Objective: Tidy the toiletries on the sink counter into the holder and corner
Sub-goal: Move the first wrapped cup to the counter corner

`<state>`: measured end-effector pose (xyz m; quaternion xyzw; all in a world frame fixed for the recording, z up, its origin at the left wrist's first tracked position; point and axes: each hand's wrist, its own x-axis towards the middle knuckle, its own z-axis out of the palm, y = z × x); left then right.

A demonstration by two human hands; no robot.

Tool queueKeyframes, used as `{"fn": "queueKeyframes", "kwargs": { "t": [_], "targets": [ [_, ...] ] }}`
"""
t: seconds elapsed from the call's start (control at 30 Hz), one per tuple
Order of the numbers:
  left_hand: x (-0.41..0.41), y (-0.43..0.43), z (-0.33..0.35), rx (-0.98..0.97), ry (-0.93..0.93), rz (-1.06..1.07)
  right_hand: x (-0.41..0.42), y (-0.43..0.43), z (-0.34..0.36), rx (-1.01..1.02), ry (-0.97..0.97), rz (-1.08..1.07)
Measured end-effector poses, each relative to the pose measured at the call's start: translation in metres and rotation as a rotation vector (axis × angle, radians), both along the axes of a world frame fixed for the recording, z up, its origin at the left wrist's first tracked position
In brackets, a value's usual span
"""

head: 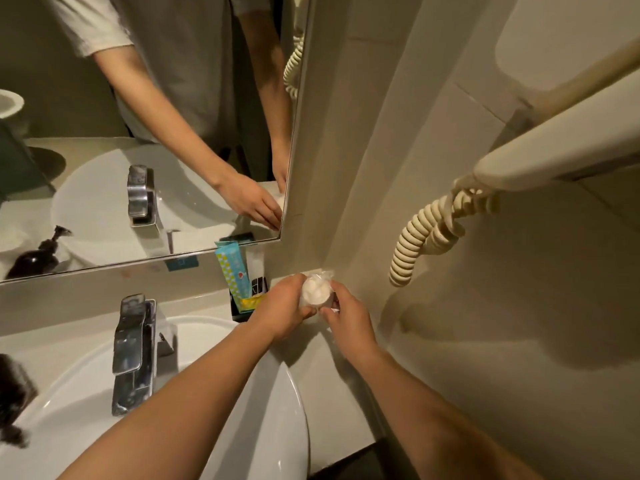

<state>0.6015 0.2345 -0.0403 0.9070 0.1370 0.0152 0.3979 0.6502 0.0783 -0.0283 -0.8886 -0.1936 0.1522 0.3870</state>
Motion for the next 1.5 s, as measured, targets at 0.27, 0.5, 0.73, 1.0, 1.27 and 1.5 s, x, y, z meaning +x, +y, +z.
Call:
{"fn": "queueKeyframes", "kwargs": {
  "t": [0.27, 0.5, 0.73, 1.0, 1.27, 1.5],
  "targets": [
    [0.021, 0.0, -0.027, -0.041, 0.034, 0.095, 0.028, 0.016, -0.02, -0.059, 0.033, 0.034],
    [0.026, -0.013, -0.037, -0.105, 0.018, 0.24, 0.04, 0.028, -0.027, -0.001, 0.084, 0.038],
    [0.026, -0.022, -0.046, -0.142, 0.047, 0.297, 0.049, 0.037, -0.027, 0.021, 0.129, 0.053],
    [0.034, -0.019, -0.055, -0.133, 0.107, 0.304, 0.059, 0.044, -0.036, 0.009, 0.162, 0.071],
    [0.04, -0.022, -0.055, -0.134, 0.134, 0.357, 0.071, 0.044, -0.047, -0.119, 0.129, 0.116],
    [0.031, -0.024, -0.054, -0.113, 0.142, 0.363, 0.066, 0.044, -0.045, -0.122, 0.131, 0.093]
  ]
}}
